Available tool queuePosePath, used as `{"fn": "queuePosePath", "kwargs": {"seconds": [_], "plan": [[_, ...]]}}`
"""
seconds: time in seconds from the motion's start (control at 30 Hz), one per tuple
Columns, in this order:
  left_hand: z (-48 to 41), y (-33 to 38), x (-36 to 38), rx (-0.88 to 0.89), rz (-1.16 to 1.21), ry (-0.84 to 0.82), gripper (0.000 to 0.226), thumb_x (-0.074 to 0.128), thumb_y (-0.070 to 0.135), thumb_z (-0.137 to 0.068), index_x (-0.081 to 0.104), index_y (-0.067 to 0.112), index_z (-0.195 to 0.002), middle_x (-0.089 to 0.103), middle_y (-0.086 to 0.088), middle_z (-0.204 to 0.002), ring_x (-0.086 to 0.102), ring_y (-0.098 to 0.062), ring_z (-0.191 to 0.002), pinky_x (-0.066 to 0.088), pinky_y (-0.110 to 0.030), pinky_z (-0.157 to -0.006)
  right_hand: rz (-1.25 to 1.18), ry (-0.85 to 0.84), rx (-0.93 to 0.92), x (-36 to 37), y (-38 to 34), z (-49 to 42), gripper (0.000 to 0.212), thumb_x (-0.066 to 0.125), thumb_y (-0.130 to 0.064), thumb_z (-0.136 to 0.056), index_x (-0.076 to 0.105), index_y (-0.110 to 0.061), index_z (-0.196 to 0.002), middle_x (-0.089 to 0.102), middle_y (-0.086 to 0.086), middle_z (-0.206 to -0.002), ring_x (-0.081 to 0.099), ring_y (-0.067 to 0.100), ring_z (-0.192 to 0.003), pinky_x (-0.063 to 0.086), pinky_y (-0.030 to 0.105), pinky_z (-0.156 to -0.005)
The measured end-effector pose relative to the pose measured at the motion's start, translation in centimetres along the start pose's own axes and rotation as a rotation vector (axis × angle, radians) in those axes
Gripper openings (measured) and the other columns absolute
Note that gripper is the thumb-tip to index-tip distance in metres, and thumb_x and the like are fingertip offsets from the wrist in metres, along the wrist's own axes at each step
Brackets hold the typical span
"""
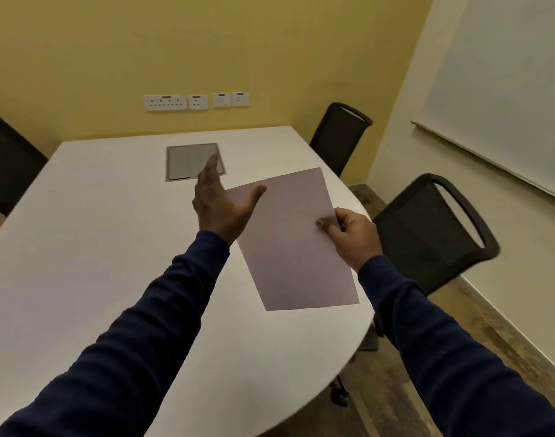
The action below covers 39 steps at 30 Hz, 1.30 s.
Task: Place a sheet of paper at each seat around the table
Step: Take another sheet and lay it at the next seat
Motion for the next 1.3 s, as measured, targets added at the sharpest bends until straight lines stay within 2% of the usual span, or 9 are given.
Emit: {"fn": "queuePosePath", "kwargs": {"seconds": [0.1, 0.23, 0.4, 0.5, 0.6, 0.73, 0.87, 1.1, 1.3], "plan": [[5.8, -0.2, 5.5, -0.244, 0.315, -0.174, 0.111, 0.077, 0.063, -0.07, 0.019, 0.022, -0.155, 0.039, -0.001, -0.15, 0.038, -0.015, -0.138, 0.035, -0.037, -0.113, -0.035, 0.049, 0.034, -5.9, 2.6, 2.8, 0.015, 0.07, -0.033, -0.091, 0.075, -0.019, -0.095, 0.076, -0.003, -0.087, 0.072, 0.02, -0.081, 0.061, 0.046, -0.076], [13.0, 1.1, 12.7, -0.478, 0.636, -0.364, 0.116, 0.081, 0.065, -0.062, 0.023, 0.023, -0.153, 0.062, -0.003, -0.132, 0.061, -0.017, -0.119, 0.051, -0.039, -0.1, -0.096, 0.089, 0.064, -12.7, 5.9, 5.8, 0.021, 0.071, -0.042, -0.087, 0.074, -0.024, -0.097, 0.077, -0.003, -0.089, 0.074, 0.02, -0.082, 0.062, 0.05, -0.075], [18.1, 5.7, 18.6, -0.506, 0.797, -0.51, 0.049, 0.075, 0.039, -0.085, 0.063, 0.008, -0.121, 0.077, 0.001, -0.101, 0.071, -0.018, -0.093, 0.058, -0.029, -0.073, -0.234, 0.16, 0.104, -19.7, 9.0, 7.3, 0.015, 0.073, -0.031, -0.09, 0.074, -0.02, -0.1, 0.077, 0.001, -0.099, 0.073, 0.024, -0.091, 0.061, 0.048, -0.083], [19.2, 8.3, 21.8, -0.478, 0.811, -0.604, 0.041, 0.075, 0.037, -0.085, 0.07, 0.006, -0.113, 0.074, -0.009, -0.11, 0.069, -0.027, -0.098, 0.057, -0.044, -0.086, -0.29, 0.208, 0.119, -23.3, 10.6, 7.5, 0.016, 0.072, -0.023, -0.092, 0.073, -0.015, -0.105, 0.076, 0.003, -0.102, 0.073, 0.025, -0.095, 0.061, 0.042, -0.083], [19.4, 10.8, 25.1, -0.453, 0.788, -0.666, 0.04, 0.078, 0.037, -0.08, 0.072, 0.011, -0.11, 0.074, -0.008, -0.109, 0.069, -0.029, -0.098, 0.058, -0.046, -0.086, -0.294, 0.252, 0.134, -26.7, 12.5, 7.0, 0.025, 0.072, -0.022, -0.091, 0.072, -0.007, -0.111, 0.076, 0.005, -0.102, 0.073, 0.026, -0.094, 0.062, 0.039, -0.083], [18.9, 13.9, 30.4, -0.441, 0.822, -0.706, 0.029, 0.077, 0.024, -0.084, 0.072, 0.01, -0.109, 0.075, -0.009, -0.108, 0.069, -0.028, -0.094, 0.058, -0.039, -0.077, -0.272, 0.32, 0.158, -31.3, 15.3, 5.1, 0.022, 0.072, -0.025, -0.091, 0.075, -0.01, -0.107, 0.077, 0.005, -0.099, 0.073, 0.026, -0.091, 0.061, 0.041, -0.084], [17.2, 16.7, 36.6, -0.449, 0.859, -0.707, 0.039, 0.08, 0.026, -0.077, 0.072, 0.007, -0.11, 0.074, -0.012, -0.11, 0.068, -0.028, -0.094, 0.058, -0.043, -0.083, -0.267, 0.322, 0.163, -35.6, 18.1, 1.6, 0.008, 0.07, -0.025, -0.092, 0.074, -0.019, -0.096, 0.077, 0.0, -0.093, 0.073, 0.022, -0.087, 0.061, 0.035, -0.08], [11.7, 21.2, 47.6, -0.504, 0.956, -0.622, 0.031, 0.07, 0.014, -0.089, 0.066, 0.004, -0.118, 0.072, -0.007, -0.108, 0.067, -0.025, -0.093, 0.058, -0.039, -0.08, -0.269, 0.281, 0.226, -42.3, 24.1, -8.0, 0.024, 0.071, -0.038, -0.09, 0.073, -0.016, -0.1, 0.078, -0.001, -0.094, 0.072, 0.016, -0.086, 0.06, 0.032, -0.076], [6.7, 24.6, 54.6, -0.53, 1.007, -0.538, 0.026, 0.068, 0.013, -0.091, 0.065, 0.008, -0.117, 0.071, -0.004, -0.105, 0.067, -0.023, -0.09, 0.058, -0.038, -0.077, -0.295, 0.273, 0.269, -47.2, 29.9, -13.5, 0.021, 0.069, -0.035, -0.092, 0.074, -0.017, -0.102, 0.076, 0.003, -0.095, 0.069, 0.018, -0.083, 0.058, 0.025, -0.067]]}}
Point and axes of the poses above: each hand's wrist, its own z-axis away from the middle knuckle, its own x-axis out of the palm, y = z × x, the point moved 10 cm from there along -z, towards the middle knuckle
